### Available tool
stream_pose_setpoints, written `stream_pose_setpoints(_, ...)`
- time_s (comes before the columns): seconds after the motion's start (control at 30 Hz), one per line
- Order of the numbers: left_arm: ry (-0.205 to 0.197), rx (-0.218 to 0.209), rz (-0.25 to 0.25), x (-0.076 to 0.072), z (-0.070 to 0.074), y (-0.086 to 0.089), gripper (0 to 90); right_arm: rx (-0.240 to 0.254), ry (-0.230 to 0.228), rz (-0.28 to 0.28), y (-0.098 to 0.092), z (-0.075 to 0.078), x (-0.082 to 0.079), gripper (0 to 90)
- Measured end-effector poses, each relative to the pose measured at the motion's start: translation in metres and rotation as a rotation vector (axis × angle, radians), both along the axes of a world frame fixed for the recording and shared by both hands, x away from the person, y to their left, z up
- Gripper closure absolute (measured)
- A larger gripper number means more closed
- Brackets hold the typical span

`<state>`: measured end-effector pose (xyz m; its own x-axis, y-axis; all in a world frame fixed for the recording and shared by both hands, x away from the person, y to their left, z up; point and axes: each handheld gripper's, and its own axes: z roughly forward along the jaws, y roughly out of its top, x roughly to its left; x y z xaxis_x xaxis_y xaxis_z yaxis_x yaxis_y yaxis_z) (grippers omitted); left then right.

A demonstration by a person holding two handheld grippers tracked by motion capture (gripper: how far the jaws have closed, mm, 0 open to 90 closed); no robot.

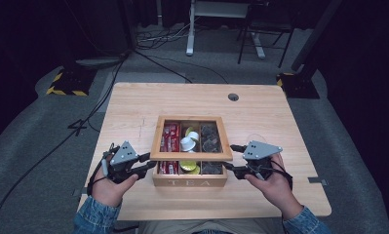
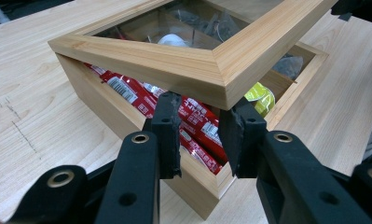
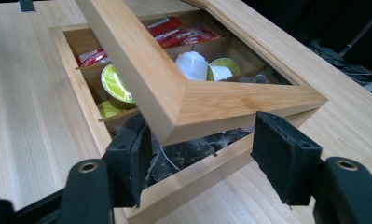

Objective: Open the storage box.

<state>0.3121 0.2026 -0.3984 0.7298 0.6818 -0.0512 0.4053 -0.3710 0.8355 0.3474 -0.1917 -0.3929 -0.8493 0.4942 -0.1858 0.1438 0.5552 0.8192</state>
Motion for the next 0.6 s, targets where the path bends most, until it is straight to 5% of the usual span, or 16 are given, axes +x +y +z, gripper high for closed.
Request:
stream_pose_setpoints(0.37,-0.028,-0.029,0.014,-0.002,0.001,0.001,66.8,0.015,-0.027,0.009,0.002,0.006,0.005,40.0)
stream_pose_setpoints(0.6,-0.043,-0.008,0.049,-0.006,0.003,0.006,56.1,0.026,-0.040,0.014,0.002,0.018,0.010,41.4)
